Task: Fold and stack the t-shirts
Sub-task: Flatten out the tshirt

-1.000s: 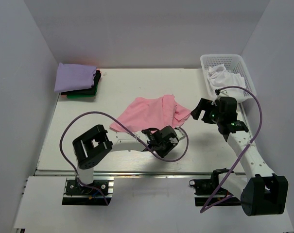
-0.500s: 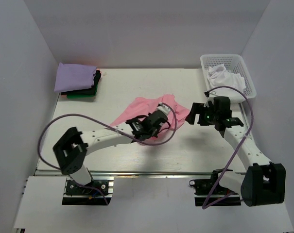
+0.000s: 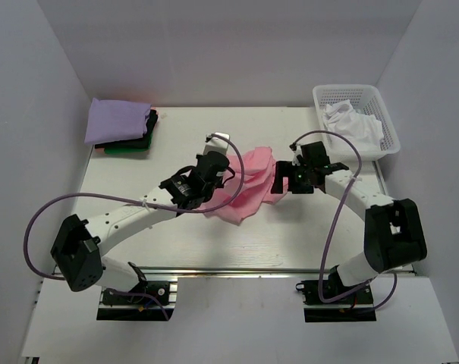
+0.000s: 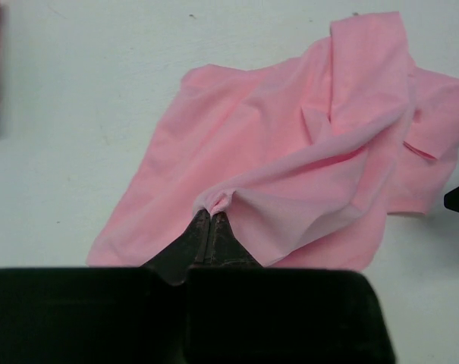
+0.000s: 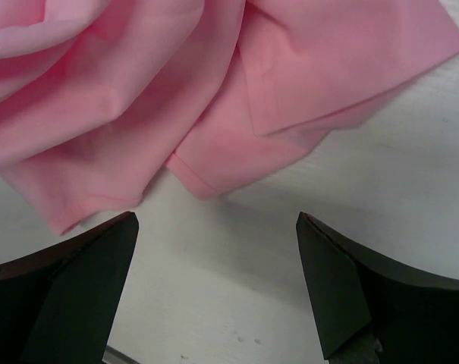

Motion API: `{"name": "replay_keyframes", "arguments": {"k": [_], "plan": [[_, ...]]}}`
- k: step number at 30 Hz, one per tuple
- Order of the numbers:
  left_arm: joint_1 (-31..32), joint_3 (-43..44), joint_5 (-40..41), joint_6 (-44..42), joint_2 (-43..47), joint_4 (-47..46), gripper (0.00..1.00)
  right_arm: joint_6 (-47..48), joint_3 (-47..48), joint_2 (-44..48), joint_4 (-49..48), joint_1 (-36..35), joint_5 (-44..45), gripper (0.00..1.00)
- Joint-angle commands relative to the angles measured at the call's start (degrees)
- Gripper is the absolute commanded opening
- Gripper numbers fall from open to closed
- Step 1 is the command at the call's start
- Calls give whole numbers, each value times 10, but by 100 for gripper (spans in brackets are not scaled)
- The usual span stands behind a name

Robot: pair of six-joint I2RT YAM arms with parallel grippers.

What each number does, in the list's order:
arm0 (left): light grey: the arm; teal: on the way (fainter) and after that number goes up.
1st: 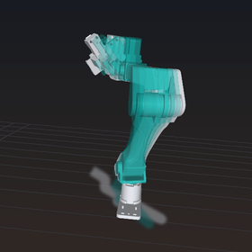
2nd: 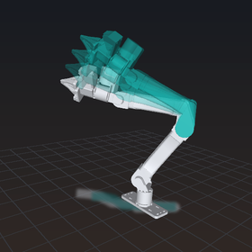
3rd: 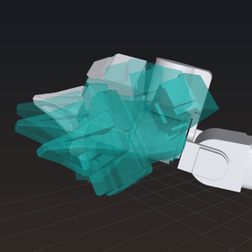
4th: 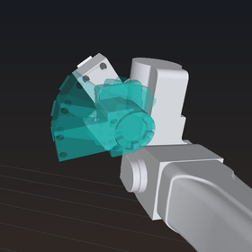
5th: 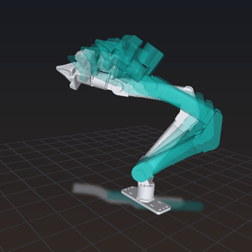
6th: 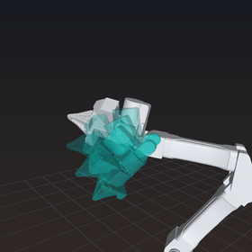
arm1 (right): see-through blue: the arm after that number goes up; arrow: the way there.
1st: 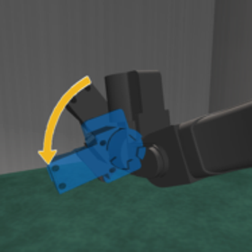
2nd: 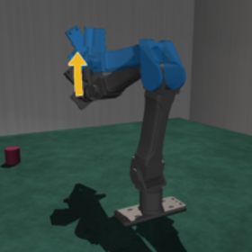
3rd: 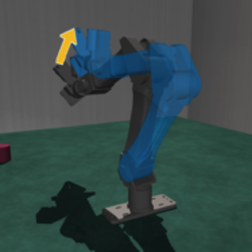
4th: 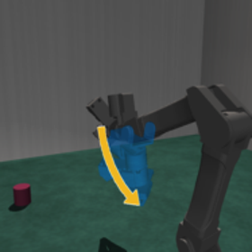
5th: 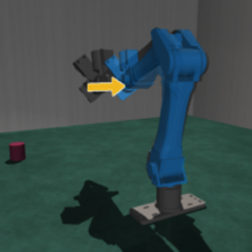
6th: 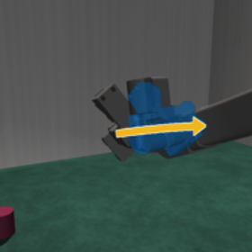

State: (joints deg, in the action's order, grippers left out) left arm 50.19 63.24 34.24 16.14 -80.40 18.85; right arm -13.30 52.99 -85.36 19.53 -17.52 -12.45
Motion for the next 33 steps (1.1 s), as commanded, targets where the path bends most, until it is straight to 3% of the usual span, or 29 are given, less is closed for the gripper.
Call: {"name": "replay_keyframes", "arguments": {"k": [1, 5, 8, 15, 25, 29, 31, 32, 33], "plan": [[-11, -1, 38, 6, 41, -8, 0, -26, 44, -26, -12, -14, 62, 90], [-28, -12, 74, 6, 74, 3, 0, -14, 75, -58, -5, -20, 186, 90], [-41, -19, 107, 12, 89, 18, 0, -20, 89, -80, 23, -23, 208, 90], [-65, -31, 106, 25, 100, 24, 0, -61, 58, -86, 4, -33, 131, 90], [-83, -49, 106, 31, 111, 29, 0, -95, 77, -147, 6, -47, 115, 90], [-88, -54, 101, 31, 111, 29, 0, -116, 61, -147, 2, -52, 118, 76], [-94, -54, 95, 31, 111, 29, 0, -123, 47, -133, -7, -52, 117, 56], [-94, -54, 95, 31, 111, 29, 0, -124, 42, -132, -15, -52, 118, 41], [-94, -54, 95, 31, 111, 24, 0, -127, 33, -126, -22, -52, 122, 35]]}}
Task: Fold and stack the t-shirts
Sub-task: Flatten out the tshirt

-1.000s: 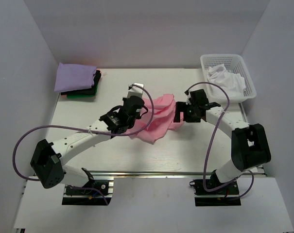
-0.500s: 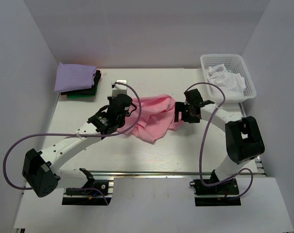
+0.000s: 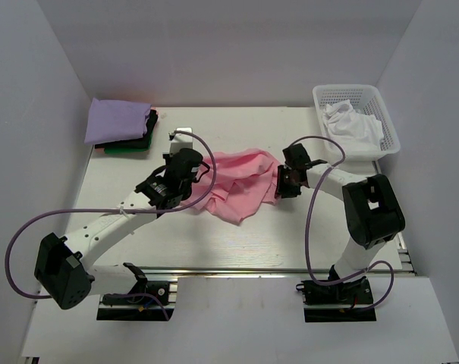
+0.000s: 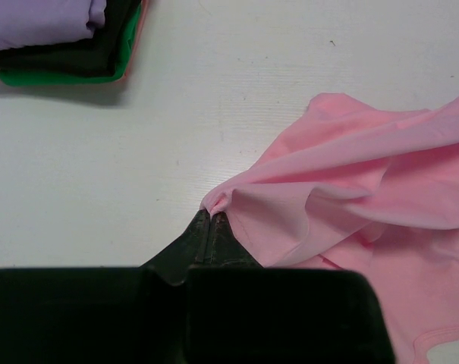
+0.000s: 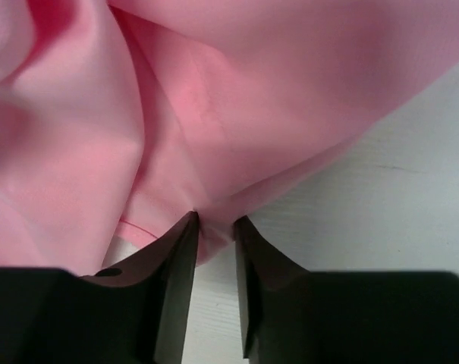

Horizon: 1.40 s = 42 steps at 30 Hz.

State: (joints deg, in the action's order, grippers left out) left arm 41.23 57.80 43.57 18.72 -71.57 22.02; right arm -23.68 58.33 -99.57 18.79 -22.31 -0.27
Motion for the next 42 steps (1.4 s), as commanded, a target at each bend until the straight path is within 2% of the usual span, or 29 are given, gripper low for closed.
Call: {"name": "replay_keyframes", "arguments": {"k": [1, 2, 3, 6, 14, 18, 23, 25, 26, 28, 32, 34, 42], "plan": [[-10, 0, 2, 5, 23, -8, 0, -22, -21, 16, -15, -3, 0, 30], [-10, 0, -3, 5, 18, -8, 0, -22, -21, 16, -14, -2, 0, 25], [-10, 0, -3, 5, 18, -8, 0, -20, -16, 16, -13, -2, 24, 13], [-15, 0, -3, 0, 13, -8, 0, -8, -10, 27, -16, -1, 53, 0], [-32, 56, 9, -42, 1, -52, 0, 57, 52, 112, -4, 4, 206, 0], [-37, 84, 60, -97, -5, -92, 0, 83, 94, 131, 5, 15, 267, 0], [-48, 135, 118, -209, 0, -152, 0, 141, 160, 167, 13, 41, 370, 0], [-53, 147, 129, -246, 13, -201, 0, 167, 173, 191, 6, 54, 376, 0], [-58, 160, 129, -298, 26, -249, 0, 206, 200, 212, -8, 67, 380, 0], [-58, 166, 129, -330, 39, -265, 0, 219, 205, 218, -13, 70, 362, 0], [-63, 177, 136, -415, 62, -359, 0, 309, 247, 256, -55, 89, 338, 0], [-63, 190, 141, -446, 69, -374, 0, 341, 267, 265, -67, 90, 329, 0], [-63, 238, 107, -463, 107, -344, 0, 448, 361, 319, -91, 97, 285, 0]]}}
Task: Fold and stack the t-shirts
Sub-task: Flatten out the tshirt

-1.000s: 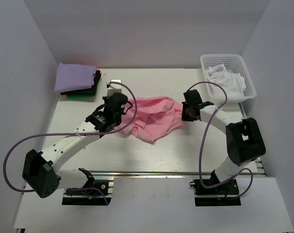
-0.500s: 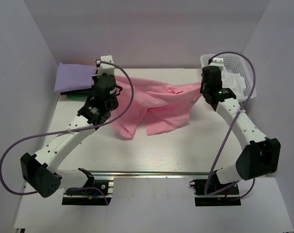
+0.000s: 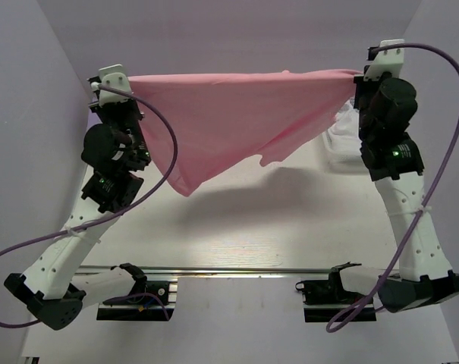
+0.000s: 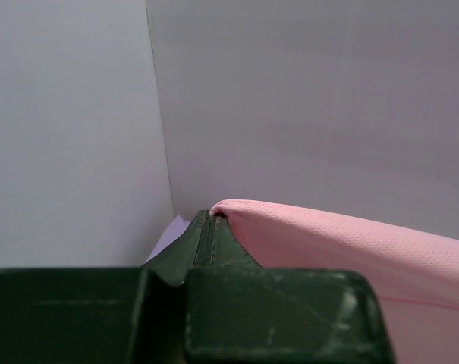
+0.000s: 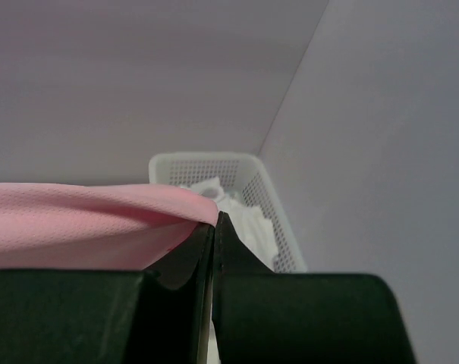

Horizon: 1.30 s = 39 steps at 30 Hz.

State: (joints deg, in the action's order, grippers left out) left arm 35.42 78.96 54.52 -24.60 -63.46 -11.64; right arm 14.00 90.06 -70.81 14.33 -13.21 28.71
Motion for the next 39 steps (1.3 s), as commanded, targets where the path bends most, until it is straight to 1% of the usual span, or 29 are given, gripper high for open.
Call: {"name": "replay_keyframes", "arguments": {"k": [1, 3, 8, 12, 17, 18, 24, 27, 32, 33, 34, 36, 37, 39], "plan": [[-5, 27, -16, -30, 37, 3, 0, 77, 47, 43, -49, 6, -8, 0], [-5, 40, -36, -18, 50, 19, 0, 93, 64, 58, -46, 6, -36, 0], [-5, 59, -112, 31, 93, 95, 0, 100, 93, 98, -23, 5, -79, 0], [-5, 70, -163, 69, 134, 137, 0, 99, 89, 135, -5, 5, -103, 0], [-5, 82, -216, 91, 173, 191, 0, 96, 84, 181, -3, 5, -97, 0], [-5, 88, -237, 91, 182, 198, 0, 96, 85, 185, -2, 5, -99, 0], [-5, 108, -307, 118, 199, 257, 0, 82, 87, 218, 19, 6, -123, 0], [-5, 99, -356, 130, 211, 265, 0, 72, 64, 226, 22, 5, -153, 0], [5, 32, -344, 143, 211, 246, 0, 48, 28, 201, 19, 4, -177, 0], [5, 16, -326, 143, 200, 231, 0, 43, 9, 190, 3, 5, -180, 0], [5, -19, -307, 149, 191, 206, 0, 31, -19, 181, -7, 5, -180, 0], [5, -52, -245, 143, 164, 180, 0, 10, -62, 159, -41, 5, -195, 0], [-3, -78, -214, 153, 124, 160, 0, -2, -84, 138, -48, 5, -202, 0], [-8, -102, -174, 153, 73, 134, 0, -26, -115, 97, -68, 6, -224, 0]]}}
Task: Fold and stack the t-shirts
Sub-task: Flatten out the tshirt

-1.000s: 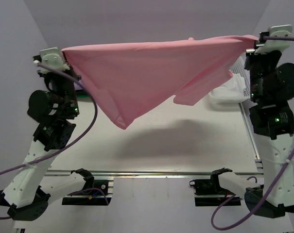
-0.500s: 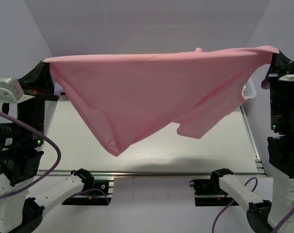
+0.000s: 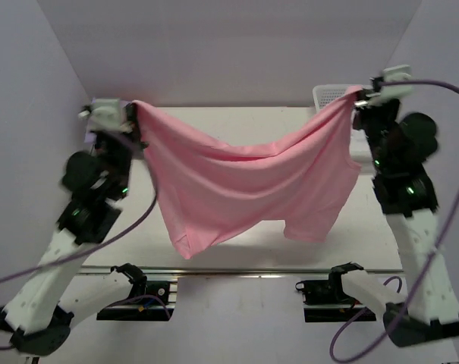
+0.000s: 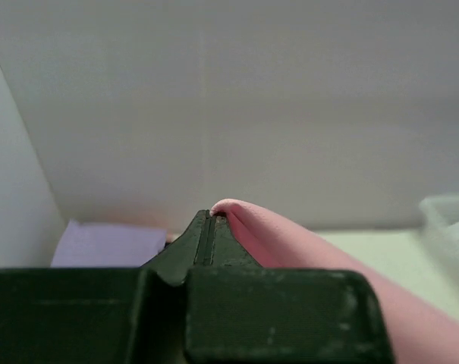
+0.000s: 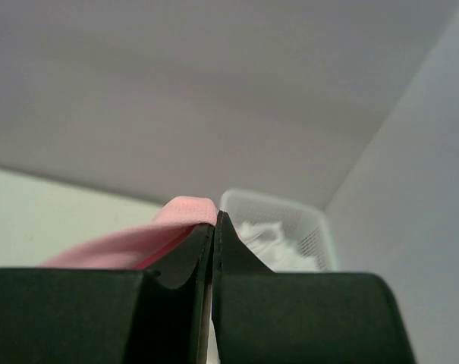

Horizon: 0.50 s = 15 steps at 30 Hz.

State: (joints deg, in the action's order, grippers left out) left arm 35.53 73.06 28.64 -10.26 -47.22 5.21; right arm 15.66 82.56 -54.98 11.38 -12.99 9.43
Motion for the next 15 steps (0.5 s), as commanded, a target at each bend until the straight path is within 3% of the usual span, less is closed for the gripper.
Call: {"name": "replay_keyframes", "arguments": {"k": [1, 6, 9, 10, 11, 12, 13, 14, 15], "plan": [[-9, -57, 98, 9, -119, -52, 0, -54, -69, -76, -68, 4, -36, 0], [-61, -48, 91, 57, -357, -50, 0, -90, -76, -274, -108, 3, -36, 0], [-112, -7, 54, 98, -462, -22, 0, -94, 13, -445, -76, 7, -62, 0], [-124, 36, 32, 104, -535, -7, 0, -100, 40, -476, -59, 6, -54, 0], [-146, 62, 32, 124, -571, 10, 0, -107, 100, -505, 9, 5, -27, 2], [-155, 119, 21, 124, -603, 44, 9, -110, 160, -584, 28, 3, -13, 16], [-168, 151, 3, 140, -661, 88, 37, -115, 204, -604, 53, 5, -13, 43], [-173, 180, -3, 149, -685, 88, 50, -117, 238, -622, 72, 6, -20, 60], [-173, 230, -19, 149, -703, 126, 64, -114, 247, -657, 79, 6, -20, 86]]}}
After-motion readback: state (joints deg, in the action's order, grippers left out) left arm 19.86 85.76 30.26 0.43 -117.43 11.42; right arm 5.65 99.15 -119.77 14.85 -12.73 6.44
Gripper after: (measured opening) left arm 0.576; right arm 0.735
